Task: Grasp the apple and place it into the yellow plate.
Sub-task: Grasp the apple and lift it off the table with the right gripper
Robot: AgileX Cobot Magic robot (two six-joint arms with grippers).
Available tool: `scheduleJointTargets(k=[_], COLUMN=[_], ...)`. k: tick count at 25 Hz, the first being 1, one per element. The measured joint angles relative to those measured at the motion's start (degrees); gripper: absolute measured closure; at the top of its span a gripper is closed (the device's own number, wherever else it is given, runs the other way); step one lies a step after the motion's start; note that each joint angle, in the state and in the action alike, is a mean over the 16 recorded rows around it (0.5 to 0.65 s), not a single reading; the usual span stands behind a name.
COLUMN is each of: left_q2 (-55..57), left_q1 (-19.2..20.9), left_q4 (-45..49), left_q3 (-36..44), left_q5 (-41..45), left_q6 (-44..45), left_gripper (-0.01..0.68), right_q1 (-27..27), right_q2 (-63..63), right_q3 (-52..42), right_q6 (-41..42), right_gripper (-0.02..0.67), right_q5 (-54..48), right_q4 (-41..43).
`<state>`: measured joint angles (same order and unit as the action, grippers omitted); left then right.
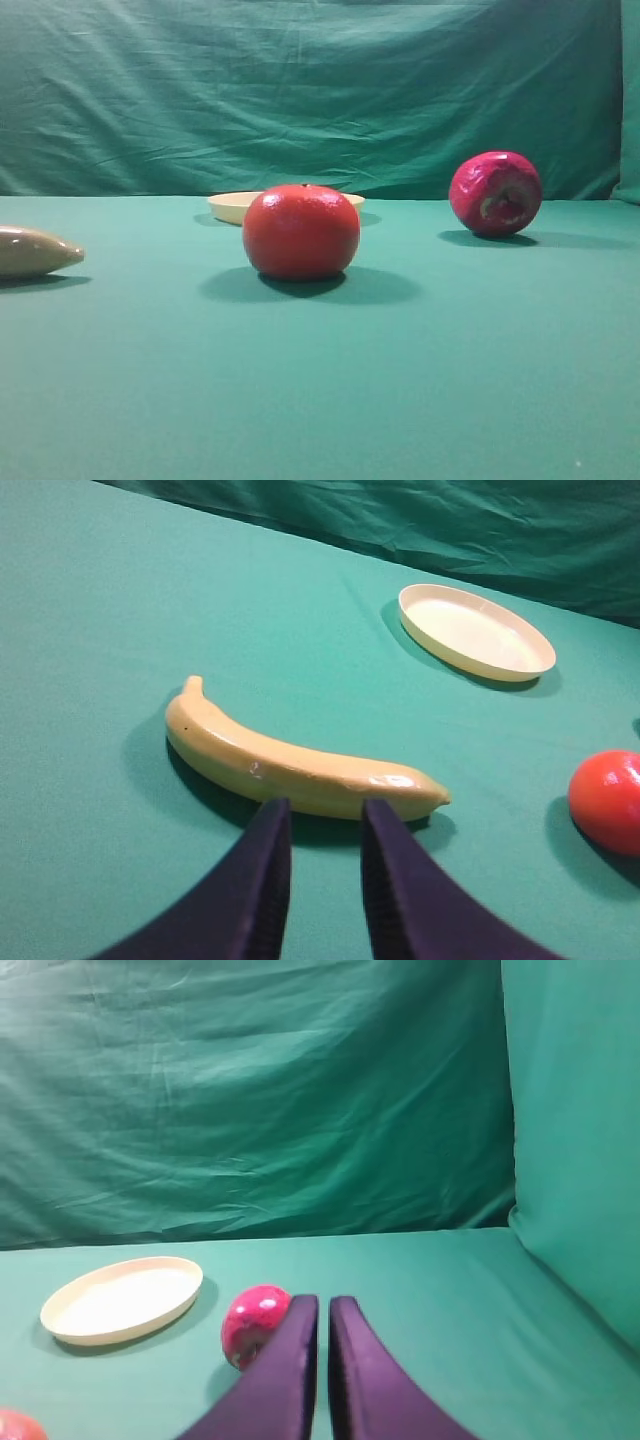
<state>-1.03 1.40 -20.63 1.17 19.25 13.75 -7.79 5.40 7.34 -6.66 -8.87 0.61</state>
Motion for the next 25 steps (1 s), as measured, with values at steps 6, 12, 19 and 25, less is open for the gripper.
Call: scheduleJointTargets(k=[6, 12, 19, 25], left_q2=[0.0, 0.0, 0.0, 0.0], left_q1=[0.0, 0.0, 0.0, 0.0], left_q4=[0.0, 0.0, 0.0, 0.0], left_q3=[0.0, 0.0, 0.0, 0.0], left_q5=[0.0, 0.0, 0.0, 0.0], left_q6=[0.0, 0.0, 0.0, 0.0], left_gripper=[0.516, 0.516, 0.516, 0.516], right_q1=[0.0, 0.0, -0.9, -2.2], right_q2=[11.8, 27.0, 42.7, 55.5], right_q3=[10.5, 20.6, 31.1, 40.7], right_q6=[2.9, 7.9, 14.8, 18.3], right_gripper=[0.649, 0.649, 0.649, 0.649], right_q5=[-8.1, -14.3, -19.1, -23.6], right_q4=[-0.1, -1.4, -3.7, -5.5])
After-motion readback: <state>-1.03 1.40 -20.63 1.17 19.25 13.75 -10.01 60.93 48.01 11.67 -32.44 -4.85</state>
